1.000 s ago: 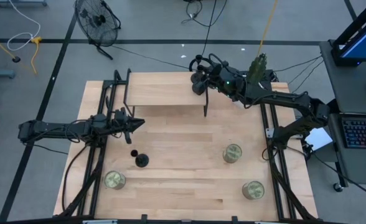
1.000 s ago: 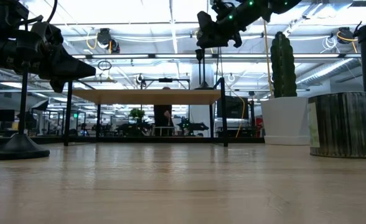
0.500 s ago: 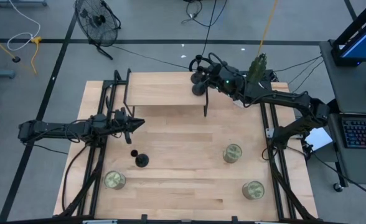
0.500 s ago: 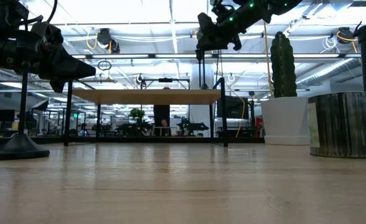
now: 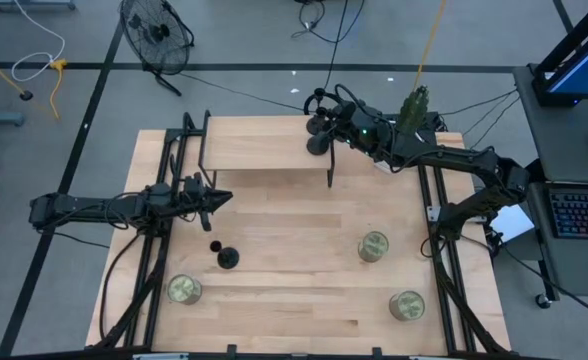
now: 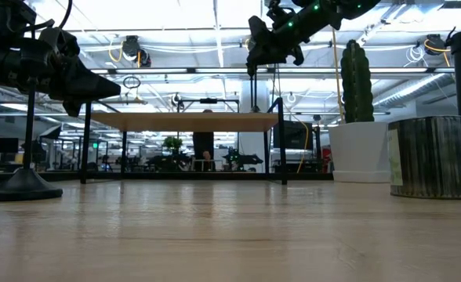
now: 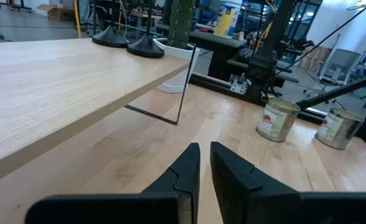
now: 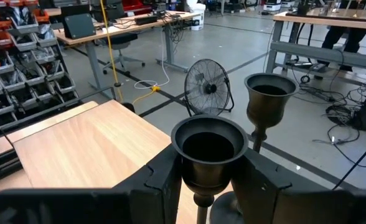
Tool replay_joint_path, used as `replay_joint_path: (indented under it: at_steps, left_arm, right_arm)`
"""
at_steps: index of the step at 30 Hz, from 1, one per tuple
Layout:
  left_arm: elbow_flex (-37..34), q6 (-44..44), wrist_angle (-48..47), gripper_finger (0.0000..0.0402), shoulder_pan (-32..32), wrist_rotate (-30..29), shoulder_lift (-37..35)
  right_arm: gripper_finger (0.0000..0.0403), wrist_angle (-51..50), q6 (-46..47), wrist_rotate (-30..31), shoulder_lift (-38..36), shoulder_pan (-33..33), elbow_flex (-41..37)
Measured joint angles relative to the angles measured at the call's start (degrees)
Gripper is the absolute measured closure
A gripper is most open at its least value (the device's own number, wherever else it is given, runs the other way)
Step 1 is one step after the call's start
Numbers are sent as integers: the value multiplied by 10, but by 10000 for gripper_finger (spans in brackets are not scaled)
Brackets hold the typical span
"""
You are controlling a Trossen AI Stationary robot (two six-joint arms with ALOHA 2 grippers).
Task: Pick & Place candle stick holders
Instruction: Put the right candle holder on the shelf, then put the candle holder on the shelf
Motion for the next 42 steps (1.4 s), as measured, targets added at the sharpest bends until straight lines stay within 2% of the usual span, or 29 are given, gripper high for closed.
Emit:
replay_joint_path:
  at_steps: [21,32,42]
  left_arm:
    - [0,0,0,360,0,0,0]
    - [0,0,0,360,0,0,0]
    - [0,0,0,360,0,0,0]
  right_arm:
    - [285,0,-1,-1,0,0,0]
    - [232,0,-4,-1,0,0,0]
    - [216,43,-35,3,0,0,0]
